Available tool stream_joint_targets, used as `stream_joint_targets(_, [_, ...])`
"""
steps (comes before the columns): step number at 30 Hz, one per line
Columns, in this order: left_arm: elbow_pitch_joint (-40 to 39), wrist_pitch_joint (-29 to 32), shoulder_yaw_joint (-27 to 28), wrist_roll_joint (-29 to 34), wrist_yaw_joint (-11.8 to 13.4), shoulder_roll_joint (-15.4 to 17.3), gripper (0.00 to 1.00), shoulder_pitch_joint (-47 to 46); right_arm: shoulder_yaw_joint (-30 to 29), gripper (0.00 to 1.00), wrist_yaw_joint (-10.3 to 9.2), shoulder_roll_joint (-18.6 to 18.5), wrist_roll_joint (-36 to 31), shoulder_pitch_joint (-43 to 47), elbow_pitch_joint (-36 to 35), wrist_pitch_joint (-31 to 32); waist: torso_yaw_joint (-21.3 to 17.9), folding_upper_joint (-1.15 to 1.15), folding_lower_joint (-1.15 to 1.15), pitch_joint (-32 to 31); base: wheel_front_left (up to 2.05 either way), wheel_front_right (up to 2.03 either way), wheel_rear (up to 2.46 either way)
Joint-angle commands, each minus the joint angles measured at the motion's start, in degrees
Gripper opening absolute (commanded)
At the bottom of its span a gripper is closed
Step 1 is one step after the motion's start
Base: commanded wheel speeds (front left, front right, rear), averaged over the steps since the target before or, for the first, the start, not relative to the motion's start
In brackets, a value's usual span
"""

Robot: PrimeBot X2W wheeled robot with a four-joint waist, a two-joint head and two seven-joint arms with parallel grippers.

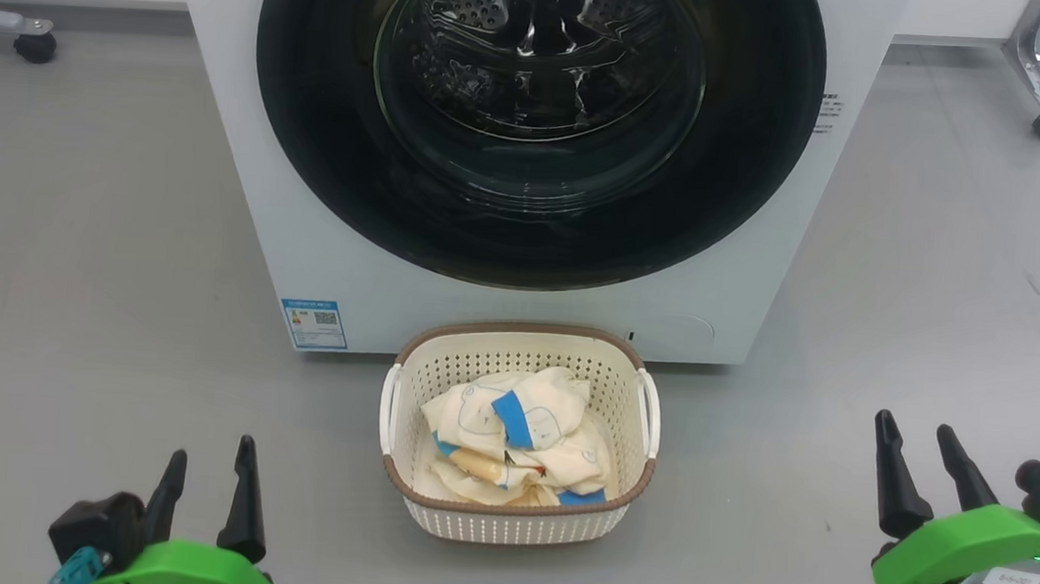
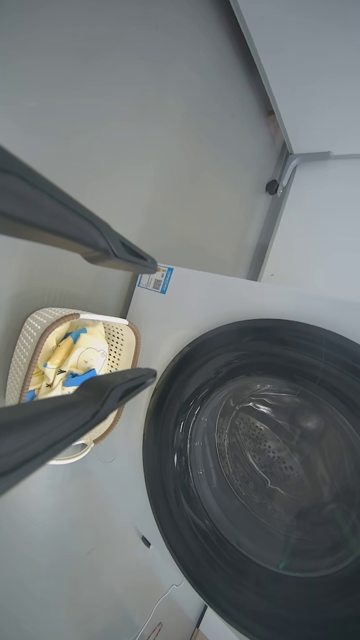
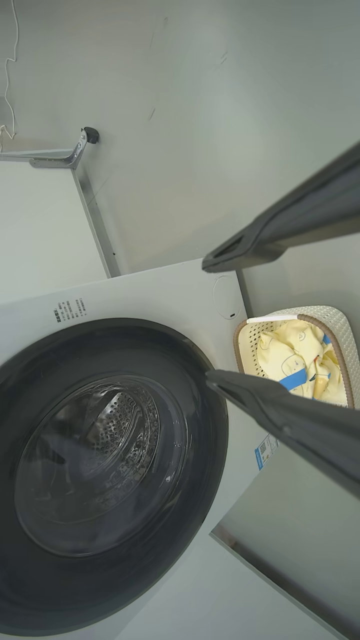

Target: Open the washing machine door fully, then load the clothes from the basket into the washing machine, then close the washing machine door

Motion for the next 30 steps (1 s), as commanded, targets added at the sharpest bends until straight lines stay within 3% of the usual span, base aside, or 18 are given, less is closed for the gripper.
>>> stream_joint_targets(1, [-1.6, -0.9, 1.0, 2.0, 0.5, 1.2, 1.00, -2.6, 0.9, 1.00, 0.01, -1.4, -2.0, -1.8, -2.5, -0.1, -0.1, 0.00, 0.00, 0.0, 0.00, 0.00, 0.00])
stream_joint_targets(30, [-2.5, -4.8, -3.0, 21.1, 5.6, 2.6, 1.00, -3.0, 0.8, 1.00, 0.01, -1.4, -22.7, -0.6, -7.1, -1.6, 0.0, 0.00, 0.00, 0.0, 0.00, 0.00, 0.00])
